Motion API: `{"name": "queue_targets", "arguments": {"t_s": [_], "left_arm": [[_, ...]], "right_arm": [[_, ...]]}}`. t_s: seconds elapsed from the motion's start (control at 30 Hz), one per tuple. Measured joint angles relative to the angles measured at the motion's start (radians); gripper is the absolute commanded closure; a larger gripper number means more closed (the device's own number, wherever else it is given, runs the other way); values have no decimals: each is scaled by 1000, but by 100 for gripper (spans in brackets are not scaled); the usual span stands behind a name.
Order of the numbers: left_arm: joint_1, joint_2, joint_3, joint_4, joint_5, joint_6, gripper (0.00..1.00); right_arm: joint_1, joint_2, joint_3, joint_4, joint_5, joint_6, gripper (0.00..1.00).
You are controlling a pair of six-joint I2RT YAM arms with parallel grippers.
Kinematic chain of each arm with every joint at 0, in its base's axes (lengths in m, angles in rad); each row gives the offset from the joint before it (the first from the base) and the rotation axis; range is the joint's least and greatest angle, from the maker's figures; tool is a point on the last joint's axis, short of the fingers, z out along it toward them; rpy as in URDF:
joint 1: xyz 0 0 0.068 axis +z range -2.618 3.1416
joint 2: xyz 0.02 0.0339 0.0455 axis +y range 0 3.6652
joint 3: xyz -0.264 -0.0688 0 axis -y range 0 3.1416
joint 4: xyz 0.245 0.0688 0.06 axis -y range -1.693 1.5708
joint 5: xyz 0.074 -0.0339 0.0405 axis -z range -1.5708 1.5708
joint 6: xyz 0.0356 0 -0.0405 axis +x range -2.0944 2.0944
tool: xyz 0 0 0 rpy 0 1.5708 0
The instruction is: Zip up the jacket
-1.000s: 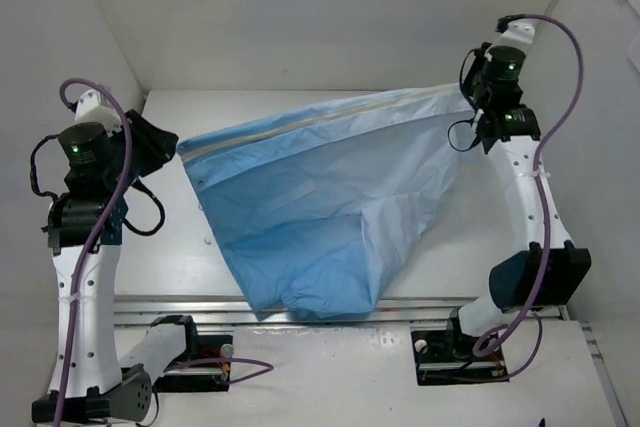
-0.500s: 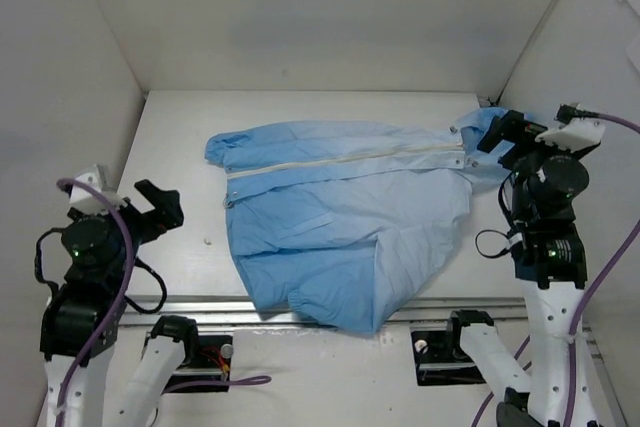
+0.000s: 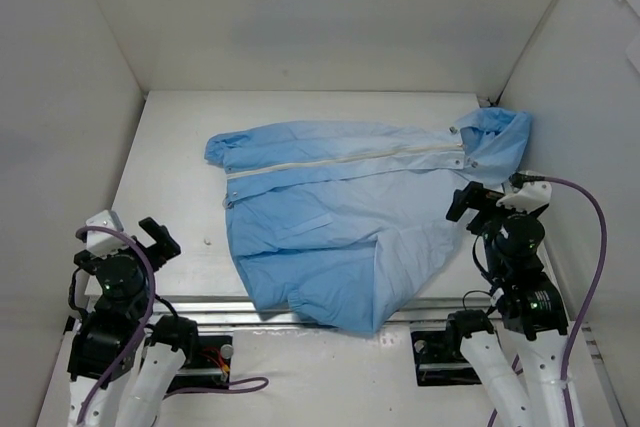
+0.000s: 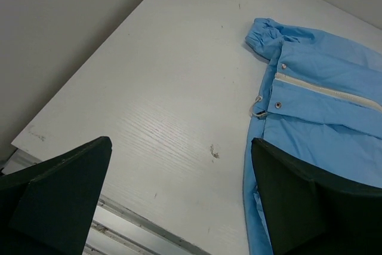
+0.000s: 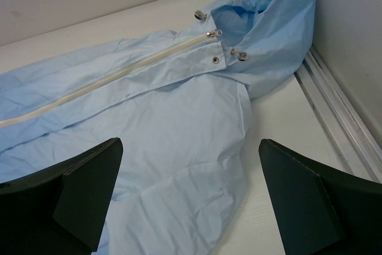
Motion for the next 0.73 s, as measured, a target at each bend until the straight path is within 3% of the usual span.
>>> {"name": "queue_targets", "arguments": {"t_s": [0.73], "left_arm": [[-9,-55,-40,57,-71,25,0]], "right_arm": [[5,21,1,-8,62,40,2]]}}
